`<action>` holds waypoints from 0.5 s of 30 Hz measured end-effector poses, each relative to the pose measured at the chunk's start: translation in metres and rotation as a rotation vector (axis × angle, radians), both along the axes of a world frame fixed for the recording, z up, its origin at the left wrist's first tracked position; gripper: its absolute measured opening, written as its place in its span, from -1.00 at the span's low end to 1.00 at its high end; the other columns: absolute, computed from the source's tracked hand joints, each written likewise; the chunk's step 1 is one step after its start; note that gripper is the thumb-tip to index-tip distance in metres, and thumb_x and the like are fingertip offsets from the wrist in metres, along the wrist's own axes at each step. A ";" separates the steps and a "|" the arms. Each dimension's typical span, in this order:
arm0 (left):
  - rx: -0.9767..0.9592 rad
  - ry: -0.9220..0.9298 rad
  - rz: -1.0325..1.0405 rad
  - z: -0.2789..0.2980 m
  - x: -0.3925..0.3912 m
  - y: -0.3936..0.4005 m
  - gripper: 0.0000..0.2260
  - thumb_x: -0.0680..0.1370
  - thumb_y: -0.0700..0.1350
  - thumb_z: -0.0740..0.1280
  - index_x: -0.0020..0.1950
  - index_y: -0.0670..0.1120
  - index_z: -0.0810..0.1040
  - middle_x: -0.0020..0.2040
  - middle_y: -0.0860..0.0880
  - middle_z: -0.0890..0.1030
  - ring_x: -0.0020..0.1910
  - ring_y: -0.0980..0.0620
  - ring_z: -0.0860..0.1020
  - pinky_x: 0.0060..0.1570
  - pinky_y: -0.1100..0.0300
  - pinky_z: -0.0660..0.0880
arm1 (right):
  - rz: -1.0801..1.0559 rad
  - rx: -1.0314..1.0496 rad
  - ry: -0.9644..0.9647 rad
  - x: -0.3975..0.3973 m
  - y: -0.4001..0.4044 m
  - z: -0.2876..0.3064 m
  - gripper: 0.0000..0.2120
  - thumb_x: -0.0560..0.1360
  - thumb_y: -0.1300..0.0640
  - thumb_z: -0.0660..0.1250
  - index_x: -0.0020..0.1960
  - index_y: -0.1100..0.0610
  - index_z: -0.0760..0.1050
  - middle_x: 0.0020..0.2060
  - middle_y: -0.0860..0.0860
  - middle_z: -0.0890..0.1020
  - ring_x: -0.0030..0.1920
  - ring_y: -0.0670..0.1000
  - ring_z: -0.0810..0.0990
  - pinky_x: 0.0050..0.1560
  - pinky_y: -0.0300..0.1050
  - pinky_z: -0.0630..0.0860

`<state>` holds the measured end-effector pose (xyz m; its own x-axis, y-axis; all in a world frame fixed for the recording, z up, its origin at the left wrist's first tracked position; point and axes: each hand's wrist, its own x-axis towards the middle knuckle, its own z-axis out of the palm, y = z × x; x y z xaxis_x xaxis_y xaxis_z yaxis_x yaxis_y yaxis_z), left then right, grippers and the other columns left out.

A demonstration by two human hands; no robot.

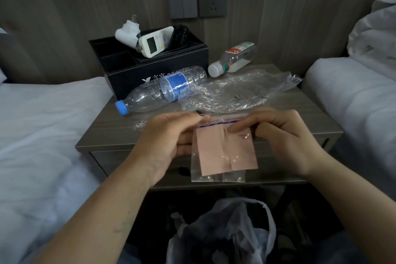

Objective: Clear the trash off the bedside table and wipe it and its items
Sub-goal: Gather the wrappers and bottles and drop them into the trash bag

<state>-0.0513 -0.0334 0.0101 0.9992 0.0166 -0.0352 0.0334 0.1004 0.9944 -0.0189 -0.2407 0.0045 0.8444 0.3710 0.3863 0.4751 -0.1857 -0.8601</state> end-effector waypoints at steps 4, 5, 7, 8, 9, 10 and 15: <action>0.061 -0.094 0.139 -0.003 0.000 0.000 -0.74 0.11 0.00 0.57 -0.25 0.06 0.67 -0.15 -0.13 0.72 -0.14 -0.05 0.69 -0.19 0.09 0.62 | 0.037 0.126 -0.009 -0.005 0.006 -0.001 -0.79 0.45 0.24 0.32 -0.05 0.01 0.67 -0.12 -0.10 0.72 -0.09 -0.15 0.66 -0.07 -0.37 0.51; 0.060 -0.107 0.133 -0.003 0.001 0.001 -0.71 0.11 0.01 0.58 -0.22 0.07 0.64 -0.16 -0.12 0.72 -0.13 -0.06 0.70 -0.22 0.10 0.62 | 0.050 0.196 0.017 -0.005 0.006 -0.002 -0.83 0.46 0.21 0.39 0.01 0.02 0.65 -0.13 -0.09 0.73 -0.10 -0.16 0.67 -0.08 -0.35 0.54; 0.056 -0.125 0.109 -0.002 0.000 0.004 -0.61 0.17 -0.02 0.58 -0.05 0.06 0.59 -0.16 -0.12 0.72 -0.14 -0.06 0.71 -0.27 0.16 0.61 | 0.062 0.294 0.114 -0.002 0.004 -0.002 -0.72 0.41 0.15 0.42 0.12 0.05 0.60 -0.19 0.00 0.73 -0.15 -0.11 0.69 -0.12 -0.28 0.58; 0.056 -0.139 0.091 -0.001 0.000 0.004 -0.58 0.22 -0.07 0.57 0.04 0.03 0.57 -0.15 -0.12 0.72 -0.13 -0.06 0.71 -0.26 0.18 0.61 | 0.070 0.303 0.168 -0.001 0.002 -0.002 -0.68 0.38 0.13 0.41 0.14 0.05 0.59 -0.21 0.02 0.73 -0.17 -0.08 0.69 -0.15 -0.24 0.60; 0.062 -0.157 0.065 -0.002 0.000 0.005 -0.57 0.26 -0.11 0.54 0.09 0.01 0.55 -0.15 -0.11 0.73 -0.12 -0.05 0.71 -0.24 0.20 0.60 | 0.083 0.295 0.213 0.000 0.002 -0.002 -0.70 0.37 0.12 0.40 0.10 0.05 0.62 -0.21 0.04 0.73 -0.18 -0.06 0.70 -0.21 -0.20 0.61; 0.073 -0.168 0.039 -0.002 0.000 0.004 -0.59 0.29 -0.14 0.52 0.11 -0.01 0.55 -0.14 -0.11 0.73 -0.12 -0.03 0.71 -0.23 0.23 0.60 | 0.101 0.274 0.237 0.000 0.002 -0.003 -0.75 0.36 0.12 0.41 0.03 0.05 0.66 -0.22 0.05 0.73 -0.21 -0.04 0.70 -0.27 -0.19 0.61; 0.160 -0.169 -0.020 -0.002 -0.002 0.002 -0.78 0.40 -0.06 0.43 0.02 -0.06 0.64 -0.15 -0.04 0.73 -0.16 0.09 0.68 -0.23 0.27 0.57 | 0.065 0.275 0.092 -0.005 0.007 -0.005 -0.85 0.35 0.24 0.44 -0.14 0.06 0.70 -0.28 0.03 0.73 -0.34 -0.05 0.68 -0.40 -0.22 0.60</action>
<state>-0.0538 -0.0318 0.0079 0.9909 -0.0114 0.1338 -0.1342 -0.0578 0.9893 -0.0243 -0.2340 -0.0001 0.8583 0.3179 0.4029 0.3962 0.0885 -0.9139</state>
